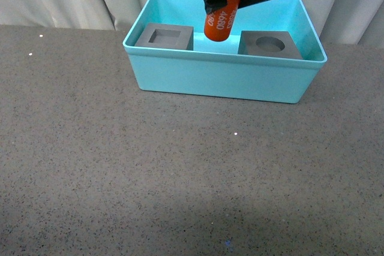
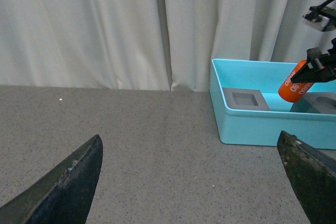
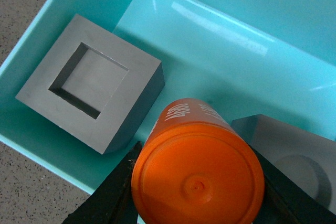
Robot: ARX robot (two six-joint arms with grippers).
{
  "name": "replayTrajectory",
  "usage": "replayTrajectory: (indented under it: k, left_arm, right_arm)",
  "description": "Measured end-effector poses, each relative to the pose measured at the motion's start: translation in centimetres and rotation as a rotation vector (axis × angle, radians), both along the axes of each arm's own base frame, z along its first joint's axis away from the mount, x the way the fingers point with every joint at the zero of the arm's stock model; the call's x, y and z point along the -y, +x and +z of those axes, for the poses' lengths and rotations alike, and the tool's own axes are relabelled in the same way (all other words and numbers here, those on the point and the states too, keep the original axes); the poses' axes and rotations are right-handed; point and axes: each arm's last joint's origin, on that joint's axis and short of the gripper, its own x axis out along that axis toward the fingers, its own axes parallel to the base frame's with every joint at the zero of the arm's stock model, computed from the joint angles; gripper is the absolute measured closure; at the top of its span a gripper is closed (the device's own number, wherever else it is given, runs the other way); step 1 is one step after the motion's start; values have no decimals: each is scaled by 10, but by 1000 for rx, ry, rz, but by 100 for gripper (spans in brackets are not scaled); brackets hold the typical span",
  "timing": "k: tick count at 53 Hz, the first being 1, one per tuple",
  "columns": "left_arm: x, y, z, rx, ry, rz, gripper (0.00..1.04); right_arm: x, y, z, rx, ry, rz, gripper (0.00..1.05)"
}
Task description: Place gray and orange parts in blue box
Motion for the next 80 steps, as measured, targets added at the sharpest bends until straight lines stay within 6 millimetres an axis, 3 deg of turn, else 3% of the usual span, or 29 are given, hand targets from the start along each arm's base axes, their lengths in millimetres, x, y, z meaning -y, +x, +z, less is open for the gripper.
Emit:
replayTrajectory:
  k: [18, 31, 68, 80]
  left_arm:
    - [0, 0, 0, 0, 0, 0, 7]
    - [0, 0, 0, 0, 0, 0, 7]
    - [0, 0, 0, 0, 0, 0, 7]
    - [0, 0, 0, 0, 0, 0, 7]
  right_arm:
    - [-4, 32, -26, -117, 4, -34, 60]
    - [-5, 45, -47, -166, -8, -47, 60]
    - [-7, 44, -63, -212, -17, -47, 60]
    - [-7, 45, -62, -196, -13, -49, 31]
